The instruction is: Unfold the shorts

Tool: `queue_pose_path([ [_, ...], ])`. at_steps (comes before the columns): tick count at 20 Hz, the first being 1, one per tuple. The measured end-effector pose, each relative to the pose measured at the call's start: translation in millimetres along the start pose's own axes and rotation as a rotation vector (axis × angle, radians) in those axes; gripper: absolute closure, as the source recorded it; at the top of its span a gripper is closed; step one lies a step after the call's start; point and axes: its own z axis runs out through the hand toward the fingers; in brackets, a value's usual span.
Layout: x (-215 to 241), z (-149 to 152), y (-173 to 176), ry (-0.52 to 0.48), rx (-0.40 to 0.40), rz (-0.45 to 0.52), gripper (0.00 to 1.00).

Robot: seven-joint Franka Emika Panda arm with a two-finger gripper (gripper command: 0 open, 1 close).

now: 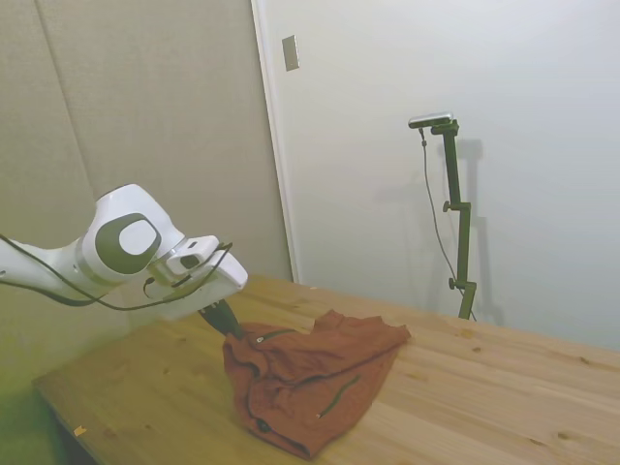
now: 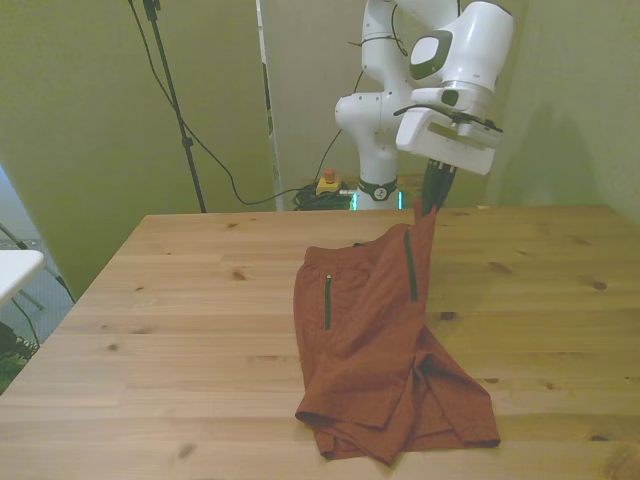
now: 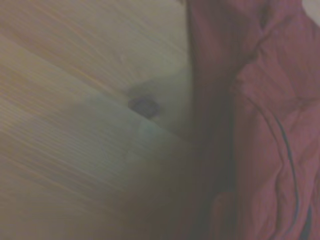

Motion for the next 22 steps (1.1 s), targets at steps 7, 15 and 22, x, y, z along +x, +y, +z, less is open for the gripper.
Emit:
queue_pose_path([
  [7,-34.8,-6.9,-50.1,0.023,0.017,-0.033,0.0],
  [15,-61.8,-6.6,-71.3,0.013,0.023,-0.065,0.0],
  [22,-30.9,-5.9,-56.9,-0.051,0.035,0.08,0.0],
])
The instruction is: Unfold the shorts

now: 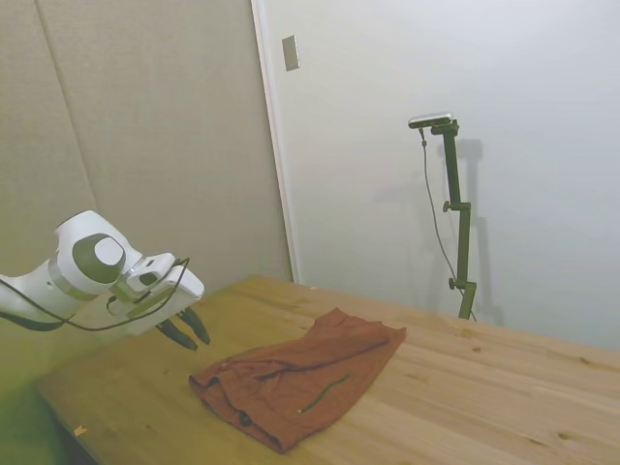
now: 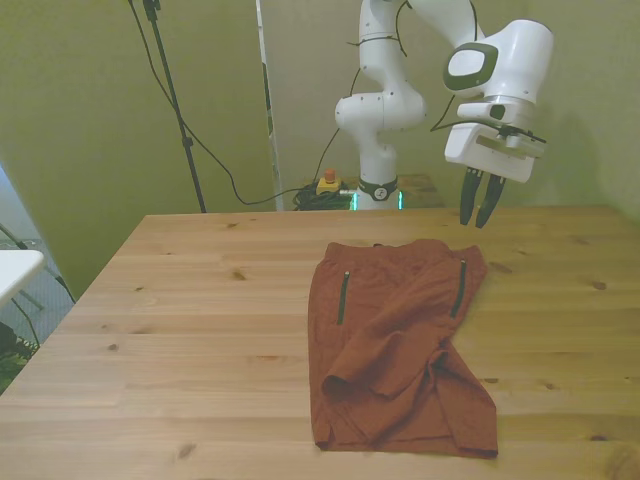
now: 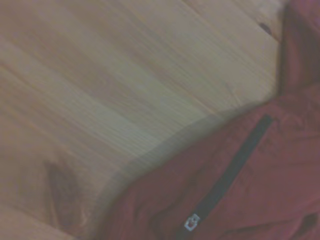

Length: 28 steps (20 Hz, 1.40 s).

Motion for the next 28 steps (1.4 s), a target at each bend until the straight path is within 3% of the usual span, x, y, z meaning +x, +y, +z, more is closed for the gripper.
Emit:
queue_pose_path([
  [4,110.9,9.5,66.4,-0.089,0.021,0.22,0.0],
  [7,182.4,55.0,116.6,-0.133,0.012,0.382,0.0],
  [10,224.1,104.8,122.4,-0.187,0.006,0.525,0.0],
  [12,249.4,121.3,121.3,-0.241,0.036,0.616,0.0],
  [19,300.2,176.4,165.4,-0.364,0.125,0.957,0.0],
  [26,299.8,229.3,143.0,-0.454,0.182,1.022,0.0],
  [27,300.3,234.1,141.1,-0.466,0.195,1.024,1.0],
  [28,301.2,237.7,140.5,-0.474,0.208,1.027,1.0],
])
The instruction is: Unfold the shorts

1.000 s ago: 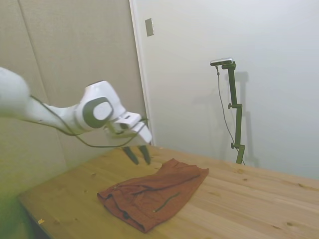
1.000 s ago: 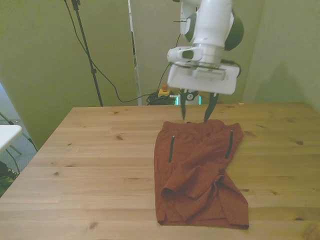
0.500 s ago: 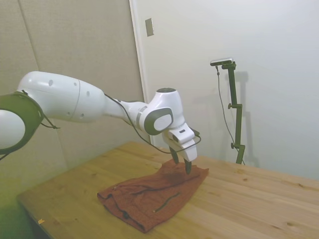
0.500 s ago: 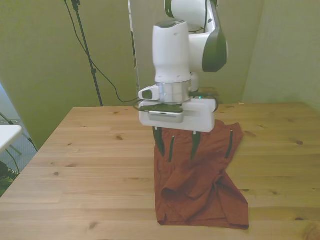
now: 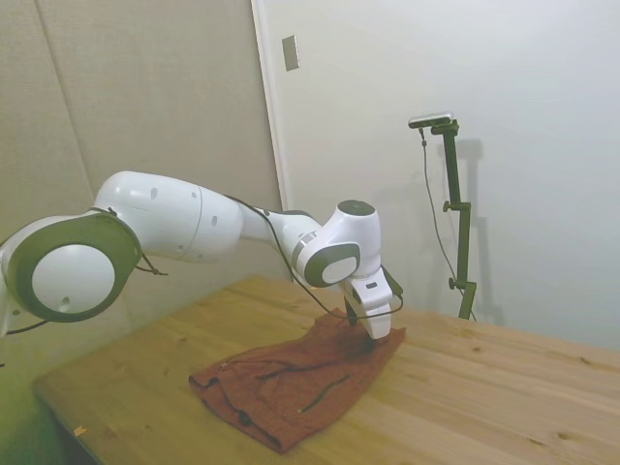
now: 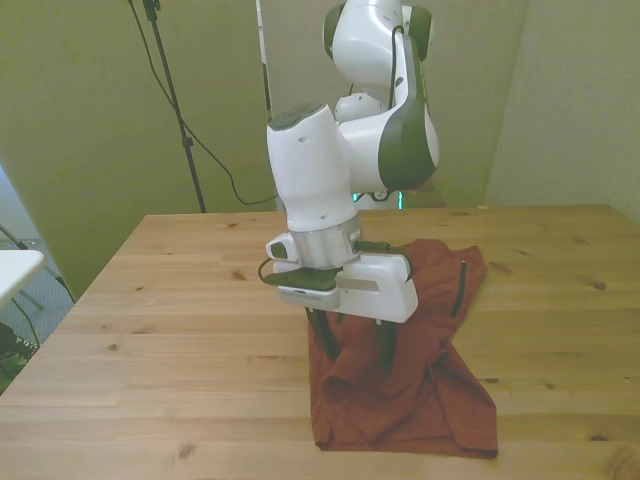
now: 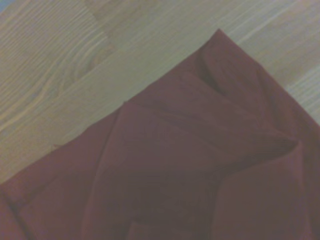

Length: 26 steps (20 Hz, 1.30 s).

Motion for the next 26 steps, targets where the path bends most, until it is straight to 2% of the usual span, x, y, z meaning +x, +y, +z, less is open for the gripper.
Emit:
queue_pose_path([
  [8,5.3,-2.1,-3.0,-0.051,-0.002,-0.002,1.0],
  [26,6.0,-4.0,-3.6,-0.063,0.009,0.008,1.0],
])
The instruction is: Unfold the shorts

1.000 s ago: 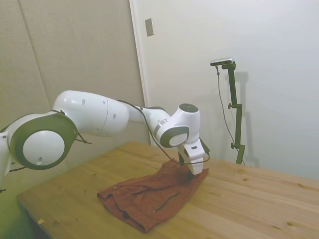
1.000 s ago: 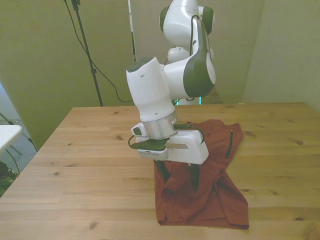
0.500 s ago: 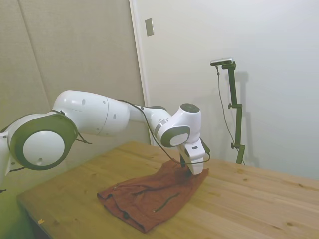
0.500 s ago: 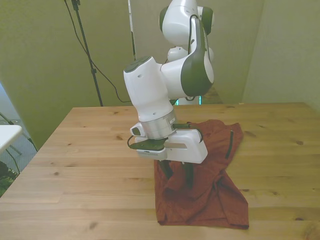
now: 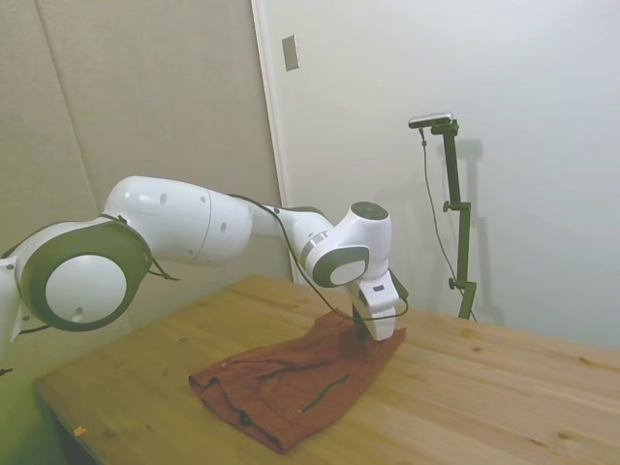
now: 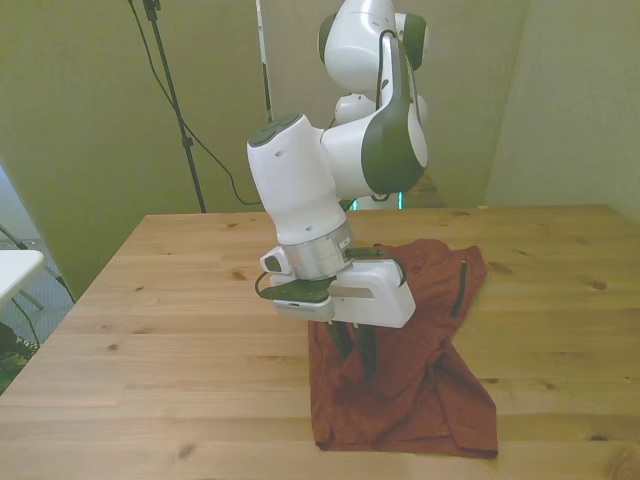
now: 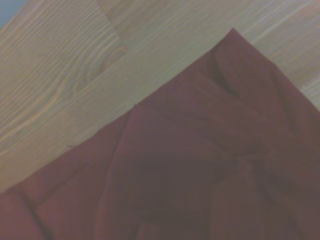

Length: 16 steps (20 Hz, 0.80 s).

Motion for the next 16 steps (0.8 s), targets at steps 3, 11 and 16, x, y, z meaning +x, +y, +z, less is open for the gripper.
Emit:
queue_pose_path([
  [3,-13.8,-13.6,-7.7,-0.015,0.027,-0.012,1.0],
  [11,-96.5,-30.4,-37.3,-0.055,0.05,-0.115,1.0],
  [16,-158.5,-23.1,-65.8,-0.061,0.061,-0.168,1.0],
])
